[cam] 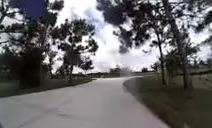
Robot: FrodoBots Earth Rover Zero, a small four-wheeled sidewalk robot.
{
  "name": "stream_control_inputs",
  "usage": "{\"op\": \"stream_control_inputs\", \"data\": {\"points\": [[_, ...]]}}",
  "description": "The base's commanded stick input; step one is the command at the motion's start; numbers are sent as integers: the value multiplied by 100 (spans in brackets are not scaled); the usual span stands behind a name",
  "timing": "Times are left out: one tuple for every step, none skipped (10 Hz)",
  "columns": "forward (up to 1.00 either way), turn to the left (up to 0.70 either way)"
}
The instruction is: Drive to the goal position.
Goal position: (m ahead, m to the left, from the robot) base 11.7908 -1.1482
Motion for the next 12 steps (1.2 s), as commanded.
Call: {"op": "stream_control_inputs", "data": {"points": [[61, 1], [60, 1], [60, 1], [60, 1], [60, 1], [60, 1], [60, 1], [60, 1], [60, 1], [60, 1], [60, 1], [60, 1]]}}
